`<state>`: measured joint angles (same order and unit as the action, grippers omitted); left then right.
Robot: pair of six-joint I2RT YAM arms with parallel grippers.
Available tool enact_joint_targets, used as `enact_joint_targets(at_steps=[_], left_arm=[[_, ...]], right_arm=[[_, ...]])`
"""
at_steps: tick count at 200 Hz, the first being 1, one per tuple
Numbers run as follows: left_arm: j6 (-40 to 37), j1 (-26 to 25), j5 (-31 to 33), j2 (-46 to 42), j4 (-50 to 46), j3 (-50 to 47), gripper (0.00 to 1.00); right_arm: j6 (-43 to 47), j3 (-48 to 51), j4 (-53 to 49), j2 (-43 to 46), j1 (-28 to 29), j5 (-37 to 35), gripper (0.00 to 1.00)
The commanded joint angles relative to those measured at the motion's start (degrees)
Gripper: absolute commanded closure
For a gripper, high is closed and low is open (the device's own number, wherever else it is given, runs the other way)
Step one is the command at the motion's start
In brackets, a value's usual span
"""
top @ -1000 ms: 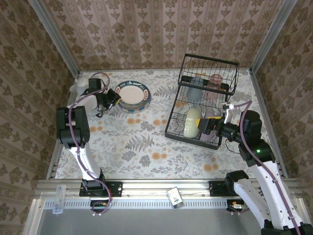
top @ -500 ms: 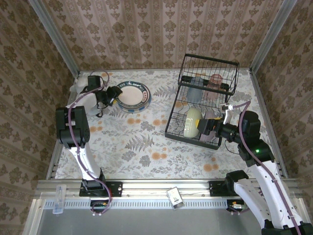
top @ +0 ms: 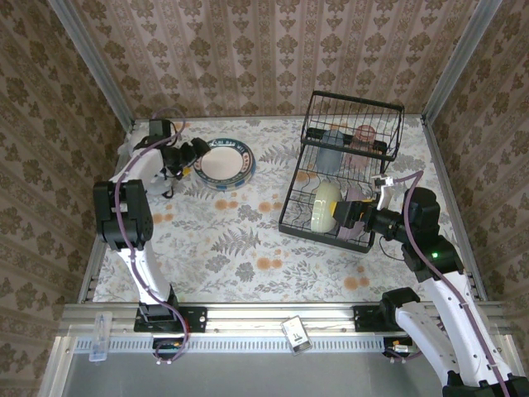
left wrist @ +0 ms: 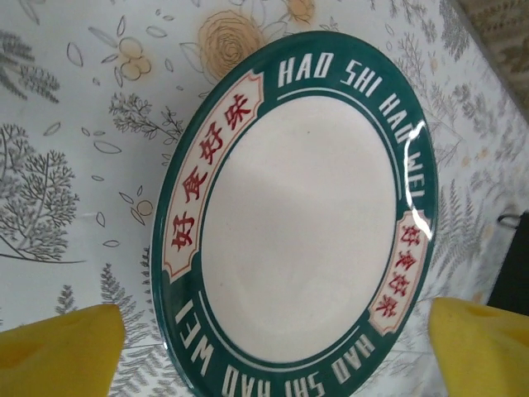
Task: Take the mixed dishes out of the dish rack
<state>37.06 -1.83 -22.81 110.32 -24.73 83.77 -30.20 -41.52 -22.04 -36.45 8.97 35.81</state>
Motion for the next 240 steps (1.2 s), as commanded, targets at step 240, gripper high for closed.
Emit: enact_joint_targets(at_steps=[240], left_arm=[[-16.9, -14.8, -1.4, -23.7, -6.7, -9.5, 0.02]], right_arm=[[-2.7, -3.3, -13.4, 1.1, 2.8, -27.0, 0.0]])
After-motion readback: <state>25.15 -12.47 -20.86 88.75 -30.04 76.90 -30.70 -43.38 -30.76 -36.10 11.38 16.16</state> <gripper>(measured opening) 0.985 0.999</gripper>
